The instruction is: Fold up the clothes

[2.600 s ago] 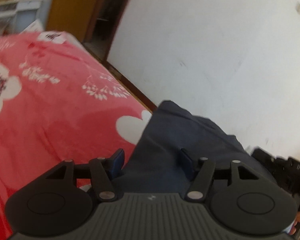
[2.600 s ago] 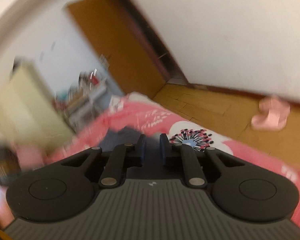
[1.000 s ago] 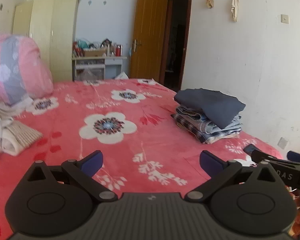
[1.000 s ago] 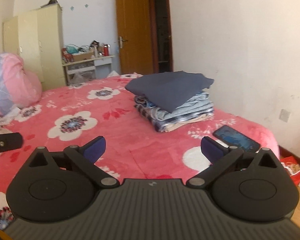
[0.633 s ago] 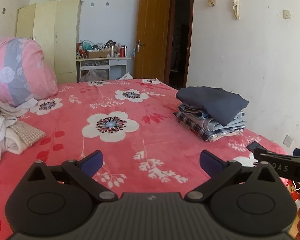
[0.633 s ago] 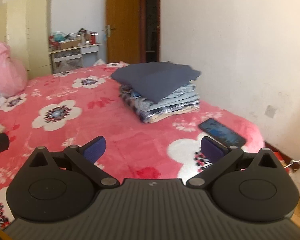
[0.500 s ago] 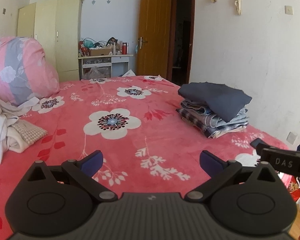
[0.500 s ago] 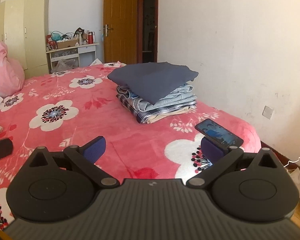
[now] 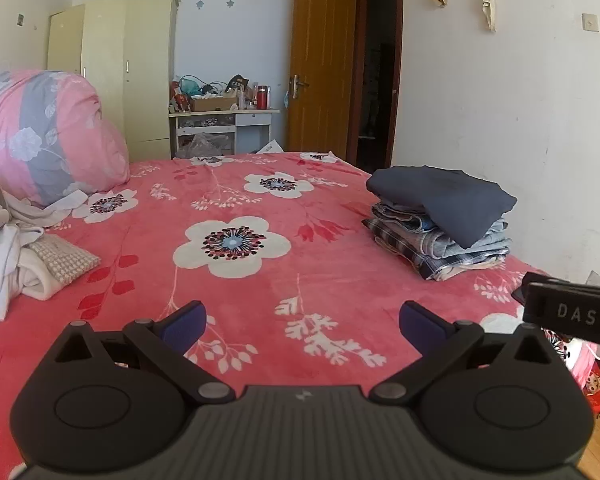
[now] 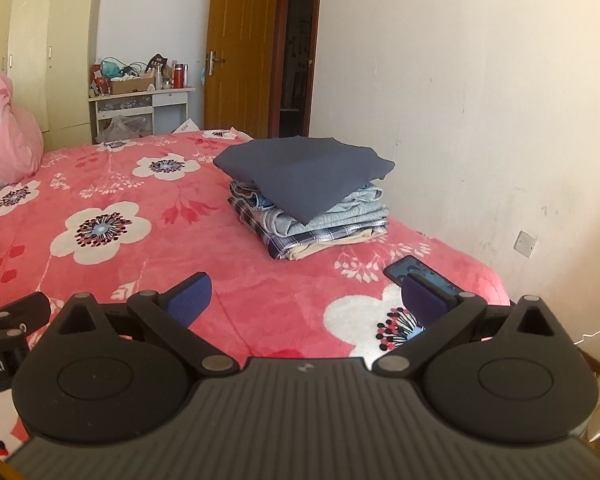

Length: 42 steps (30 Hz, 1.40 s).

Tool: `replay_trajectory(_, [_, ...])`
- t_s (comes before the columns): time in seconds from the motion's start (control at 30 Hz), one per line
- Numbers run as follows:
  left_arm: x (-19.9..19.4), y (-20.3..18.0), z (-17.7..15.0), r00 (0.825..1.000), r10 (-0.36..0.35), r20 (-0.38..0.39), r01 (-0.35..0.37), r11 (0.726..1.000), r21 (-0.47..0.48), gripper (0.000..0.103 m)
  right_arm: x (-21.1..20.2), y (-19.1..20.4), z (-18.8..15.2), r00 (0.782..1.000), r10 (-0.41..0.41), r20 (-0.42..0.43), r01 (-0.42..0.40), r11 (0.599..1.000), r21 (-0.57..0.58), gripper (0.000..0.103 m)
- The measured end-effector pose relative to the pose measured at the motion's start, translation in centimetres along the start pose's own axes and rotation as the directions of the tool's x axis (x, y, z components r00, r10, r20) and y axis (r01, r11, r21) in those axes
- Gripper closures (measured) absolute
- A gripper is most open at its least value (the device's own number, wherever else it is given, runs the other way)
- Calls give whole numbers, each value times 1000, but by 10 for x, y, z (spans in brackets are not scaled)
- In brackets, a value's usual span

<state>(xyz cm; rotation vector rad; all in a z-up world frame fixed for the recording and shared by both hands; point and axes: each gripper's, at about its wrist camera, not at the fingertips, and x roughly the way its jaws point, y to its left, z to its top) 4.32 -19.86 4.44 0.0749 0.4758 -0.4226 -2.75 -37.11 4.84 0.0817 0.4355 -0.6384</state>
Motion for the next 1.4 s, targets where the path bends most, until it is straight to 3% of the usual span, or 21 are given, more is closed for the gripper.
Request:
replay_trajectory(0.5, [0,3,0,1000,18,10,-18,1000,-2,0,1,3,2,1000,-6,3,6,1000,7,1])
replay_trajectory(1.4, [-5,1,-6,1000,-20,0,20,1000,18,0,0,6,-2,999,-30,11,30,1000,-9,1])
